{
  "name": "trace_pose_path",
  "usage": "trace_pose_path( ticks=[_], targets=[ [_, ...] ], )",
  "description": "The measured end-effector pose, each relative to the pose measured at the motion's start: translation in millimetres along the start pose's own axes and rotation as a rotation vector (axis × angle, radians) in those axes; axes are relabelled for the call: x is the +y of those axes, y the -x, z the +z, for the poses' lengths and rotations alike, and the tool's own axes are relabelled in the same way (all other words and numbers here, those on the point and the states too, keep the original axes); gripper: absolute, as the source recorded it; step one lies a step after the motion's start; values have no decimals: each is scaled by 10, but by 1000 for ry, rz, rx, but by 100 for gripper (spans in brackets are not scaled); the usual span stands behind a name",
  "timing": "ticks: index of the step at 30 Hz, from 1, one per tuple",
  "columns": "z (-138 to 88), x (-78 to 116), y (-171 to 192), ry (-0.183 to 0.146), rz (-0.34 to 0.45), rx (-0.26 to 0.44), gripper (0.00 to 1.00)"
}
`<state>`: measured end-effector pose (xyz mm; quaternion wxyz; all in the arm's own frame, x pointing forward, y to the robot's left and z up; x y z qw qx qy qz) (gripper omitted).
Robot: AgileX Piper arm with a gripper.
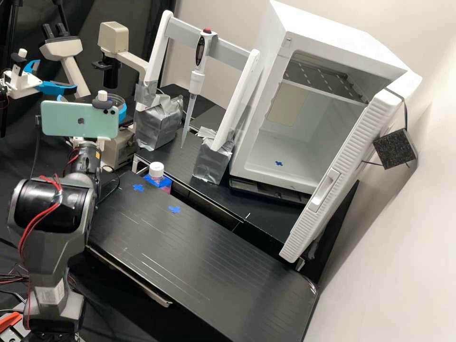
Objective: Move the petri dish to the microscope
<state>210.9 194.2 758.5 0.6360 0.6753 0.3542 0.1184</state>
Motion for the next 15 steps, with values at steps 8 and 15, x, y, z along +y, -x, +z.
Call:
trace_pose_path(
  ticks=[8, 15],
  targets=[
    [204, 141, 568, 33, 250, -114, 100],
    [349, 181, 869, 63, 374, -277, 100]
  ],
)
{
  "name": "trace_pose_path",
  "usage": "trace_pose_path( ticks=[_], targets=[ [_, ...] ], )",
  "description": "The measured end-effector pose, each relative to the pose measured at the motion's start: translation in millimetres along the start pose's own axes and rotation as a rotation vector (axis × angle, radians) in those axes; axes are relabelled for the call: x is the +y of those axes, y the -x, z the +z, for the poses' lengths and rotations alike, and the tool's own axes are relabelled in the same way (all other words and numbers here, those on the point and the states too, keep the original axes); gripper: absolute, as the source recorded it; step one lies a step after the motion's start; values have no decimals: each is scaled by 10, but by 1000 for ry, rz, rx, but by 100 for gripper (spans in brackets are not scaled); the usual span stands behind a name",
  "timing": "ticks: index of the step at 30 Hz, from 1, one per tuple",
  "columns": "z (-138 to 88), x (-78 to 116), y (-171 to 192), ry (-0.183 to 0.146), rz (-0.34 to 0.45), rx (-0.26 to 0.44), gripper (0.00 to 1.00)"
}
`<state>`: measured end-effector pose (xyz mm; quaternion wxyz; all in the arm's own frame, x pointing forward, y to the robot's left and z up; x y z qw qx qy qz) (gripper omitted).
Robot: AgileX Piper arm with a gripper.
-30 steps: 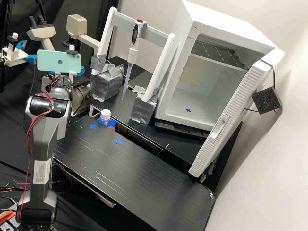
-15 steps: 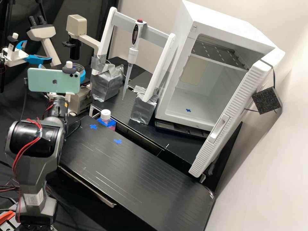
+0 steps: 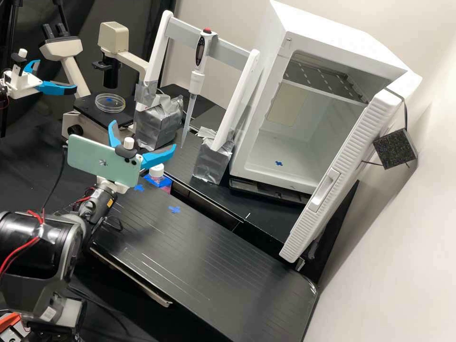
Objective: Move the petri dish to the microscope
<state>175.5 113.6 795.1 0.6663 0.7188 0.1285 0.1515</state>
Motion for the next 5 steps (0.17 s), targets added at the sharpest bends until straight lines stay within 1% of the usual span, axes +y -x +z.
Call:
trace_pose_path(
  ticks=[3, 5],
  targets=[
    [55, 66, 92, -18, 41, -26, 100],
    [91, 69, 127, -29, 46, -36, 100]
  ],
)
